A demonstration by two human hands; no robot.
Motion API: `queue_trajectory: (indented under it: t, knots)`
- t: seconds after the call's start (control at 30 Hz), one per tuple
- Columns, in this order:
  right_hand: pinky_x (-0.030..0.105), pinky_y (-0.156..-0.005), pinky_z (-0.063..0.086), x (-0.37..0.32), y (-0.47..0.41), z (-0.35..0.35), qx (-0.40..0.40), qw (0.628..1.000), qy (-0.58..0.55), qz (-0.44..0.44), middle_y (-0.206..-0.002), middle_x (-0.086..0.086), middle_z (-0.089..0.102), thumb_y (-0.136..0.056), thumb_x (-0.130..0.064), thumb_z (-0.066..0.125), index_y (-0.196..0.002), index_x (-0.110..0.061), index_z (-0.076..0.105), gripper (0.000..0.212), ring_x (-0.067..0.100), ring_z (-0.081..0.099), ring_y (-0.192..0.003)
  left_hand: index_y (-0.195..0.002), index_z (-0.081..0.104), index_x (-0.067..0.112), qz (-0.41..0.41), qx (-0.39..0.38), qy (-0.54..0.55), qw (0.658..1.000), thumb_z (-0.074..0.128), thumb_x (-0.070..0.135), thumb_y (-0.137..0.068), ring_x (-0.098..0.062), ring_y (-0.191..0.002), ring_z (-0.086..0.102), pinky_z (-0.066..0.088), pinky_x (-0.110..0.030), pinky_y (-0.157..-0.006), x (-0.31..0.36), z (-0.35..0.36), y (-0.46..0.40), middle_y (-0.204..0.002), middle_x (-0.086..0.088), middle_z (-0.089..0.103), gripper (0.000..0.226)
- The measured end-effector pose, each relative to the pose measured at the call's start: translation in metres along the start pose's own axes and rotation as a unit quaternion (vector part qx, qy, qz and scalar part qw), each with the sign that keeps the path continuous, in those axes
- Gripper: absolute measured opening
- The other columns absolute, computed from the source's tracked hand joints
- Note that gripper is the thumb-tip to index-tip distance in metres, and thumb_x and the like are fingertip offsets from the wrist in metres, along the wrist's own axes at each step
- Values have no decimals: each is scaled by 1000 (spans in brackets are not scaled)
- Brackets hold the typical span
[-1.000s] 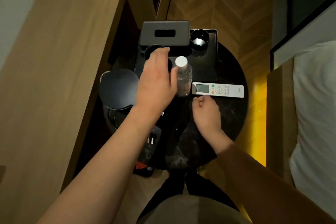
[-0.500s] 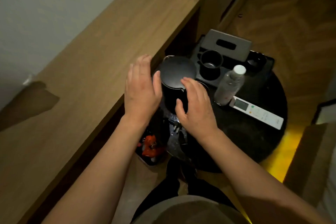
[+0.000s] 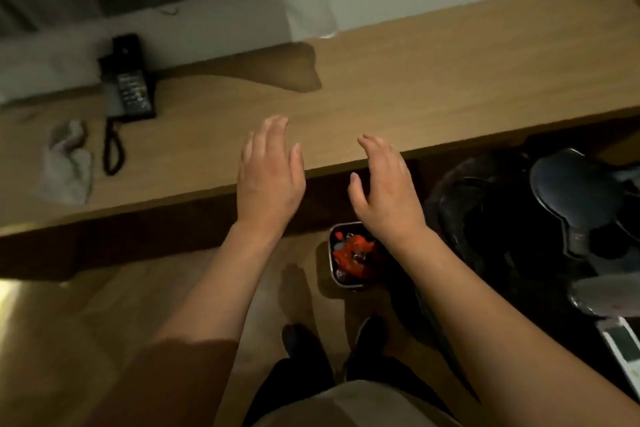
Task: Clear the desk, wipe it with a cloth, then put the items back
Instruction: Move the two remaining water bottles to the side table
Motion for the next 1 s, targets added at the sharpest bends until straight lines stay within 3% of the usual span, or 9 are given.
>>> queue_trajectory:
  t: [0.17,0.37,0.47,0.7,0.9,1.0]
  knots:
    - [39,-118,31,-115,-16,85,-98,989,-14,-112,-151,4,41,-93,-26,58,-148,-16,33,60,18,34,-142,-143,46,9,-138,64,-44,987,46,25,-105,-25,-138,42,35,-38,-116,-124,-76,43,-146,-11,49,42]
    - [36,-118,28,-270,7,177,-192,952,-39,-236,-153,4,37,-95,-25,57,-148,-17,34,59,19,33,-142,-141,48,1,-255,124,-79,956,47,20,-105,-31,-134,46,37,-48,-114,-255,-171,128,-142,-18,51,41]
    - [42,-120,28,-341,31,218,-227,928,-40,-294,-154,5,37,-95,-23,57,-149,-15,35,58,19,29,-145,-139,50,0,-308,171,-92,931,49,19,-104,-32,-132,48,39,-49,-112,-309,-215,177,-140,-19,53,40]
    - [43,-115,36,-484,103,296,-275,863,-70,-418,-148,8,43,-97,-21,53,-145,-10,40,51,21,37,-141,-137,52,0,-406,239,-132,872,54,17,-101,-33,-126,52,39,-42,-110,-402,-303,290,-136,-20,56,40]
    - [33,-116,32,-577,156,349,-291,809,-119,-497,-141,10,50,-92,-13,60,-140,-8,46,50,21,44,-134,-134,55,-1,-466,265,-173,826,53,15,-99,-35,-120,54,40,-42,-106,-458,-350,361,-133,-20,58,38]
    - [36,-115,34,-623,176,386,-309,778,-112,-535,-141,9,49,-92,-17,59,-142,-10,42,53,22,44,-134,-133,55,-1,-491,271,-183,808,53,16,-99,-34,-119,55,39,-40,-106,-495,-369,387,-131,-20,59,38]
Point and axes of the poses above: each hand's wrist, its own y-axis away from the middle knuckle, its own z-axis out of the palm, x = y × z, the point moved 8 cm from there along -y, towards the middle knuckle
